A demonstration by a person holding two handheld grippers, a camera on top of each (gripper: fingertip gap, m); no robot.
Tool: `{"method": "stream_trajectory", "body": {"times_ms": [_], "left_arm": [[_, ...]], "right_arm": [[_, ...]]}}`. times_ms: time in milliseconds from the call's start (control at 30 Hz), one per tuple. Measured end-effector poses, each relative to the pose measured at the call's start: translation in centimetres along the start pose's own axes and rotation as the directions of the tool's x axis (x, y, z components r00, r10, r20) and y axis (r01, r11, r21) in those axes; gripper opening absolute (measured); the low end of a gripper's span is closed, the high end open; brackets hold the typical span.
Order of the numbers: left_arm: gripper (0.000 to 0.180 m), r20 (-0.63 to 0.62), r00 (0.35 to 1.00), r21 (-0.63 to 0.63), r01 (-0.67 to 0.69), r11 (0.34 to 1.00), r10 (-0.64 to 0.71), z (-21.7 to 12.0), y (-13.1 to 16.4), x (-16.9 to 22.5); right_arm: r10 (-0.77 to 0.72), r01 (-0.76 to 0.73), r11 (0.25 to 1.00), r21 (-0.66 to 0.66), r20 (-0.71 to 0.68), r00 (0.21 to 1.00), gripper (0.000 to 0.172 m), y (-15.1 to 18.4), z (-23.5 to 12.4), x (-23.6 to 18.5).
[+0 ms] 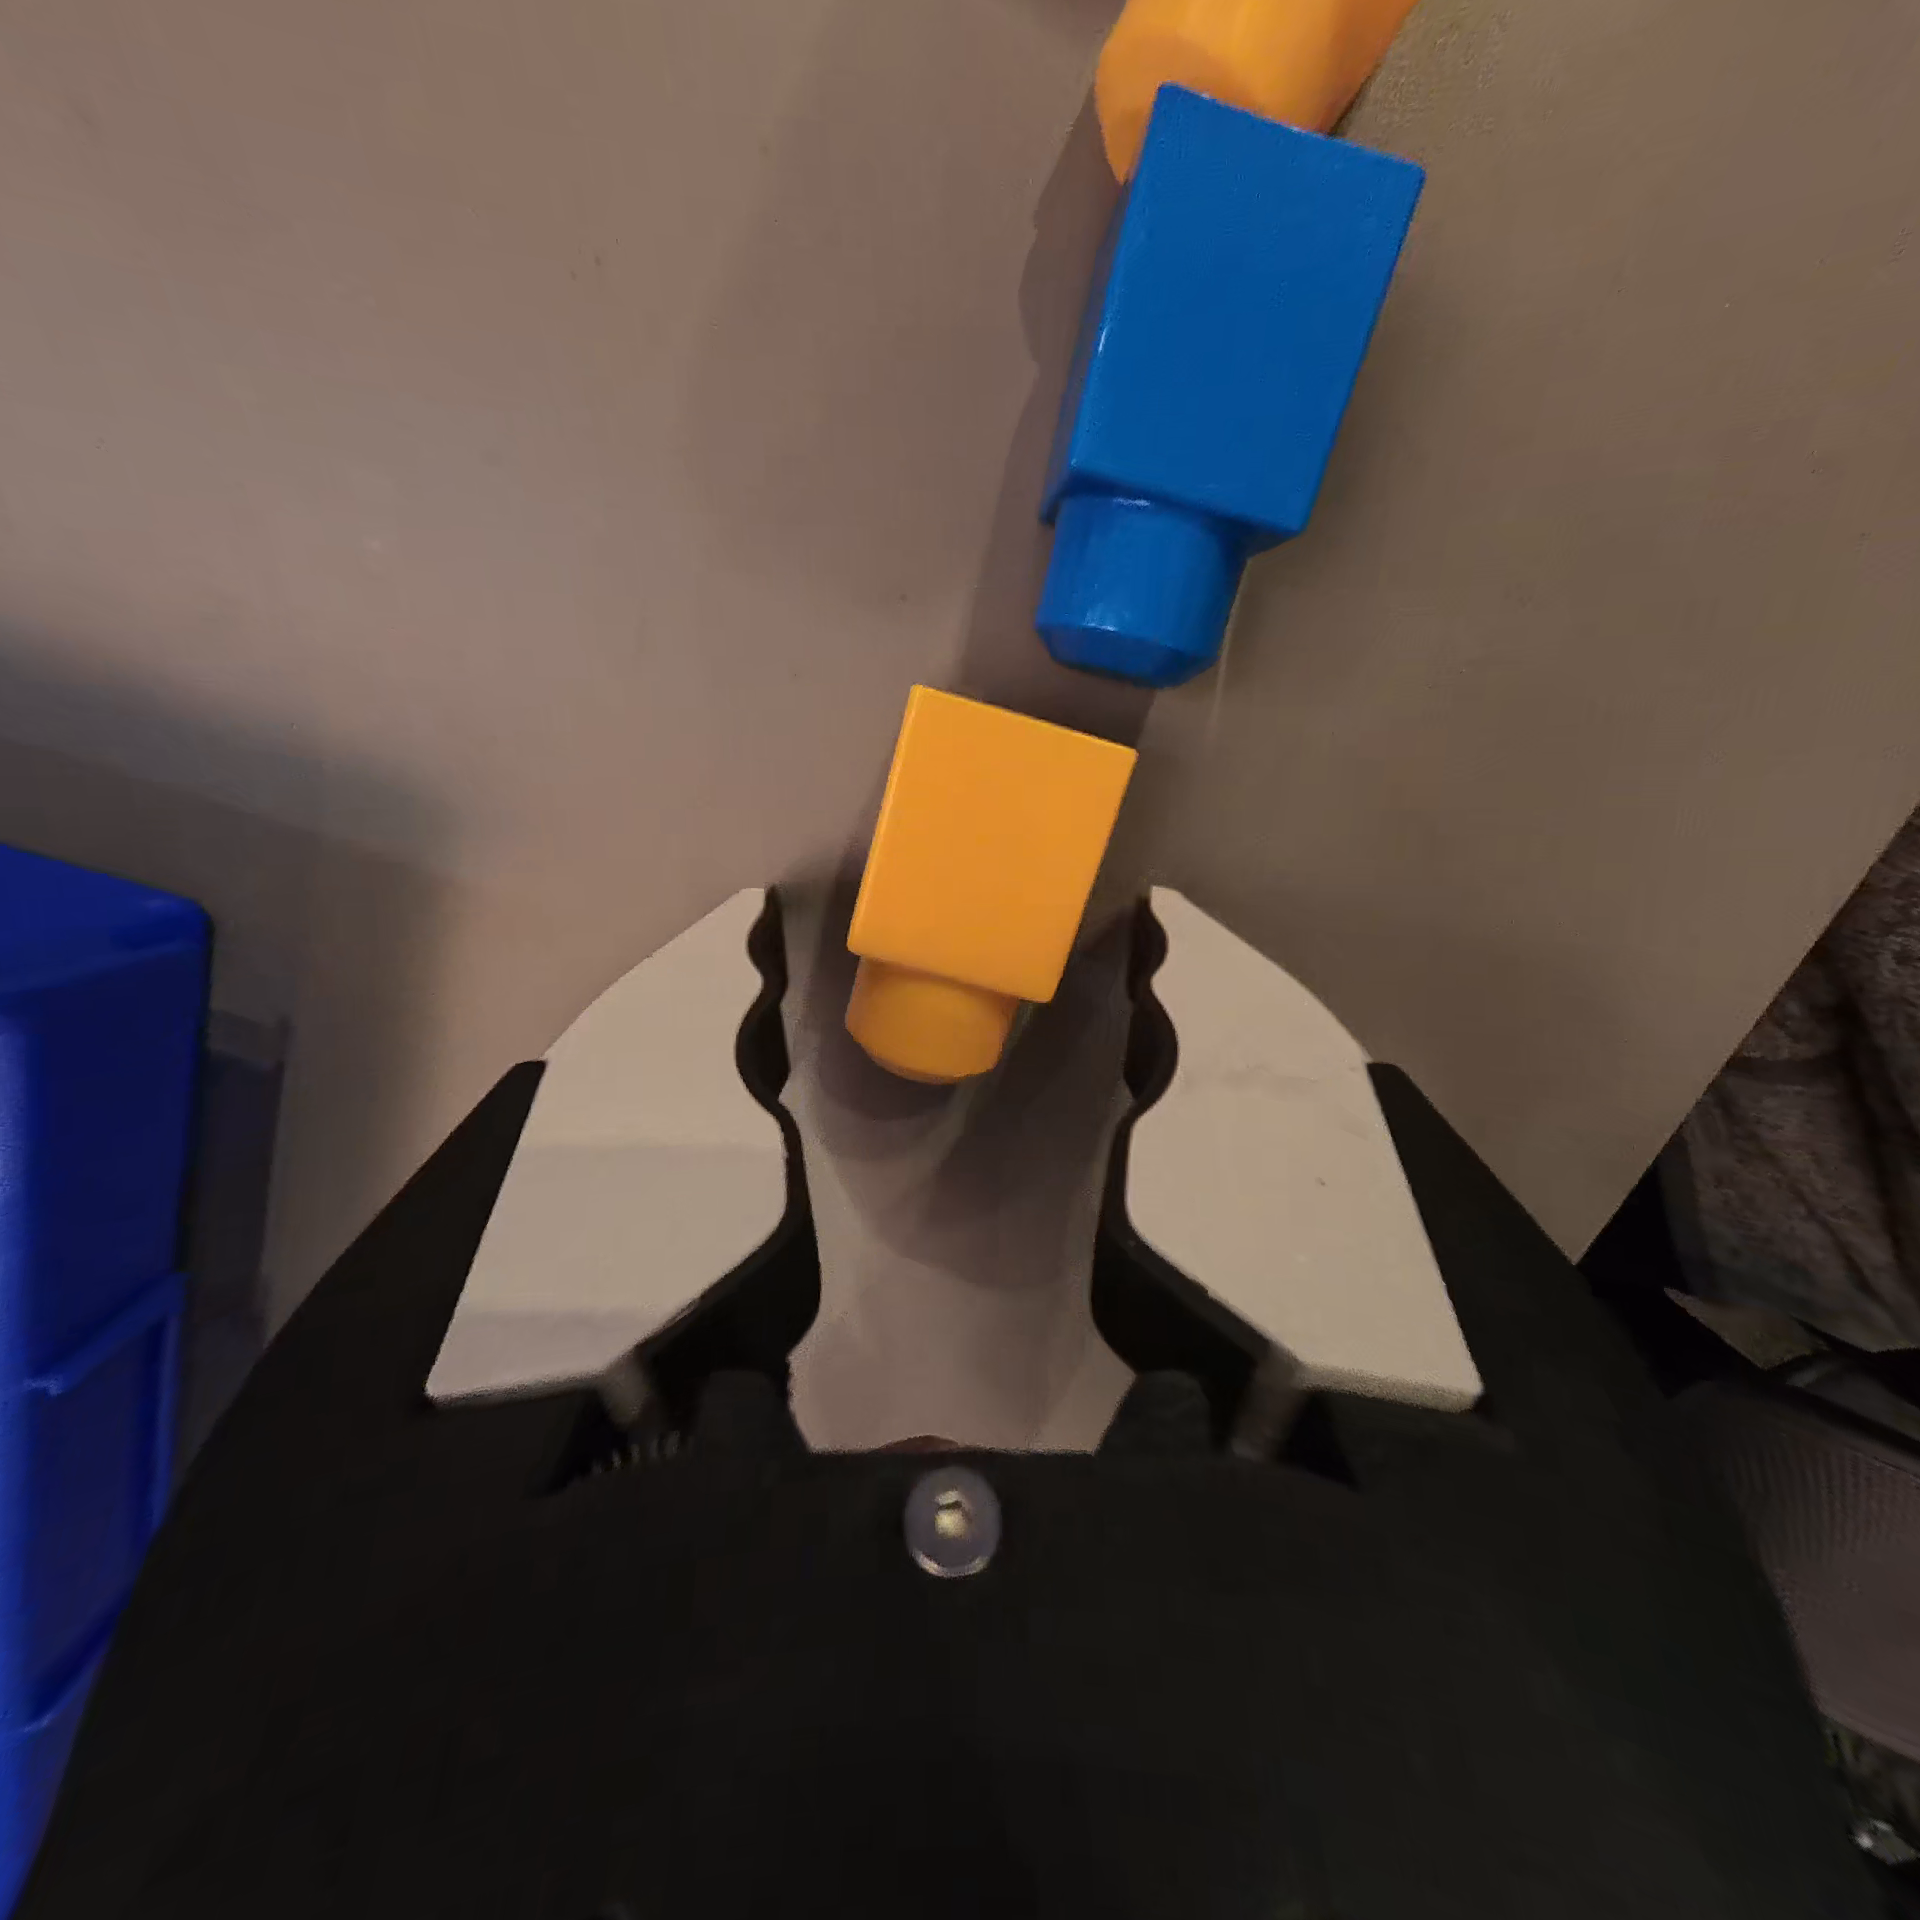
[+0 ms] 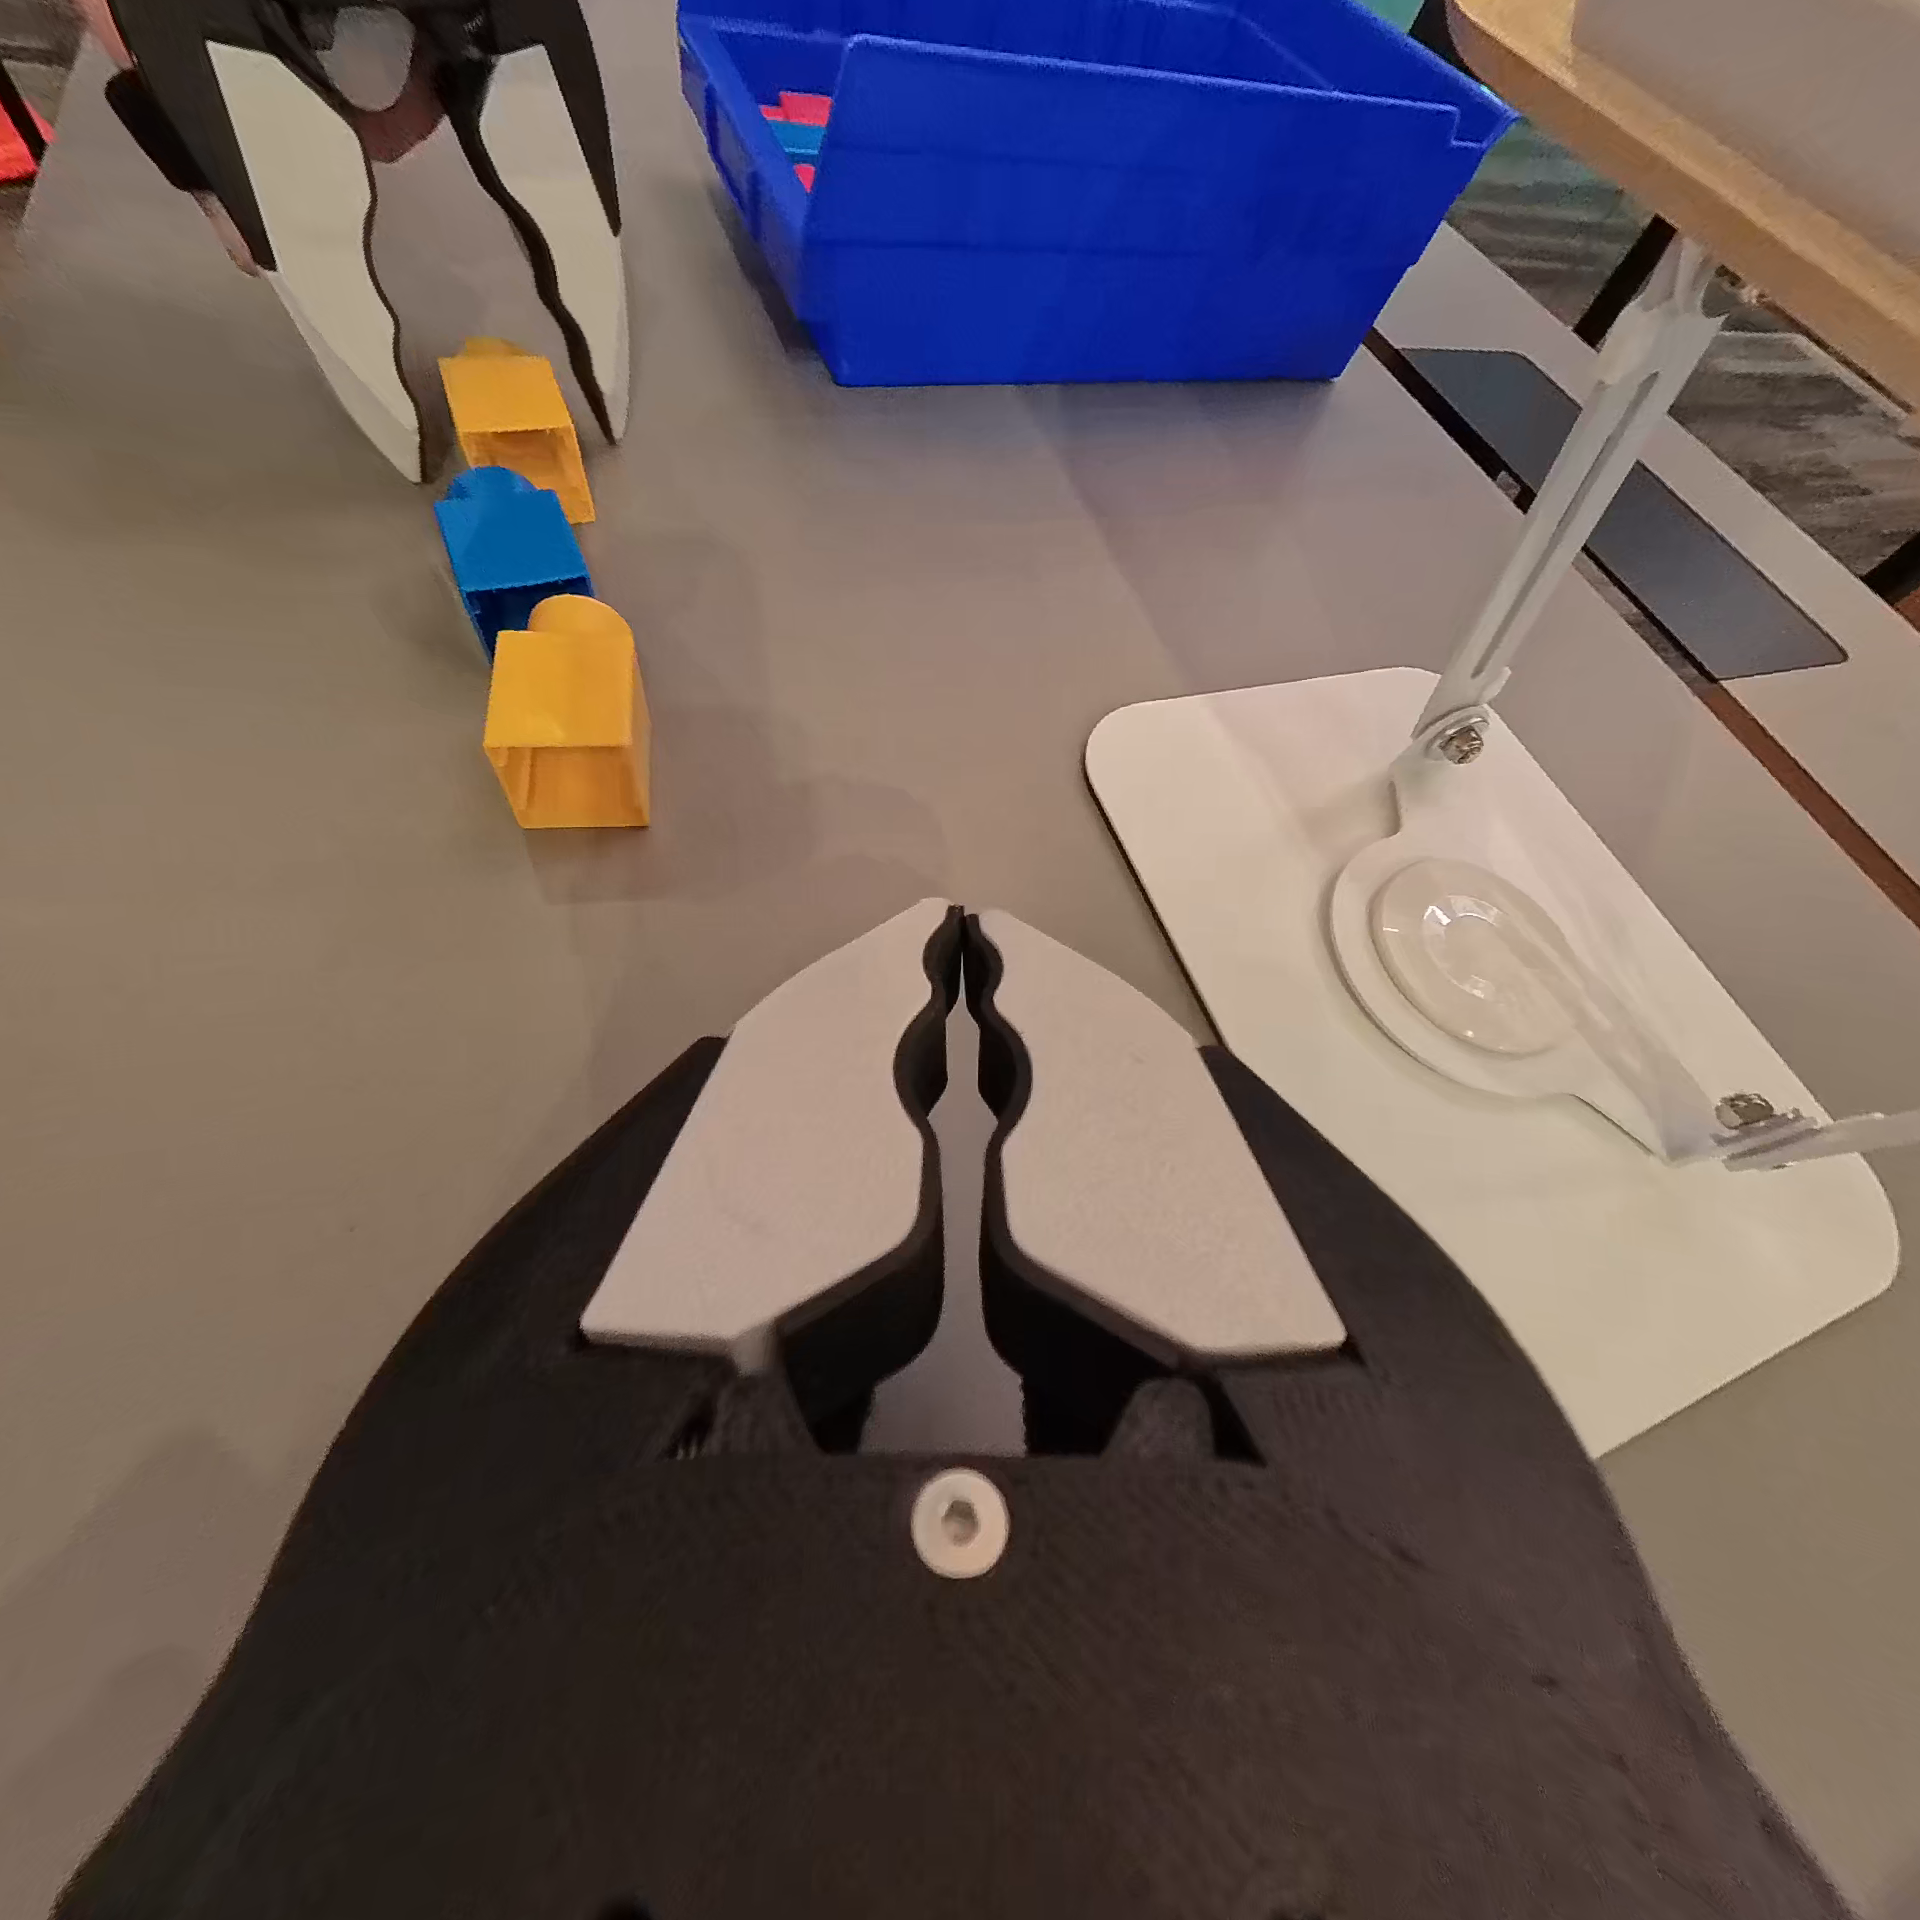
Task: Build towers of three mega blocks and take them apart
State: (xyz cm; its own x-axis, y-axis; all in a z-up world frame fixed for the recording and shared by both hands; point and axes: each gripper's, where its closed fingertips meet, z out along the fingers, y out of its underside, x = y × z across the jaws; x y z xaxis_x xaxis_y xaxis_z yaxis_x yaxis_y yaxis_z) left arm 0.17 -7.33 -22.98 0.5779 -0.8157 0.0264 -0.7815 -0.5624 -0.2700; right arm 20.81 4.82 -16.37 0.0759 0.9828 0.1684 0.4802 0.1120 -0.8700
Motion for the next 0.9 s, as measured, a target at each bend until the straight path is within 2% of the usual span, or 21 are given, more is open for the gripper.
{"method": "stream_trajectory", "body": {"times_ms": [233,400,533,700,800,900], "left_arm": [[0.068,-0.007,0.999,0.068,-0.046,0.997,0.047,-0.1,0.4,0.2],[0.056,-0.007,0.995,0.131,-0.102,0.986,0.103,0.1,-0.4,0.4],[0.037,-0.016,0.994,0.164,-0.107,0.981,0.112,0.1,-0.8,0.4],[0.036,0.015,0.995,0.22,-0.102,0.97,0.101,0.0,-1.1,-0.2],[0.036,0.029,0.997,0.347,-0.083,0.934,0.078,-1.5,-2.4,-0.4],[0.036,0.059,0.995,0.498,-0.104,0.861,0.086,-3.7,-4.0,-0.5]], "right_arm": [[0.003,-0.005,0.999,0.033,0.081,0.997,0.0,-1.0,0.7,-2.0],[-0.041,0.036,0.998,0.044,0.131,0.991,0.002,-2.5,1.7,-4.4],[-0.051,0.044,0.998,0.045,0.156,0.987,0.002,-2.9,2.3,-5.5],[-0.042,0.031,0.997,0.067,0.171,0.984,0.002,-3.4,2.5,-5.9],[-0.036,0.023,0.997,0.079,0.175,0.984,0.002,-3.8,2.6,-5.9],[-0.034,0.018,0.995,0.094,0.179,0.983,0.003,-4.2,2.6,-6.1]]}}
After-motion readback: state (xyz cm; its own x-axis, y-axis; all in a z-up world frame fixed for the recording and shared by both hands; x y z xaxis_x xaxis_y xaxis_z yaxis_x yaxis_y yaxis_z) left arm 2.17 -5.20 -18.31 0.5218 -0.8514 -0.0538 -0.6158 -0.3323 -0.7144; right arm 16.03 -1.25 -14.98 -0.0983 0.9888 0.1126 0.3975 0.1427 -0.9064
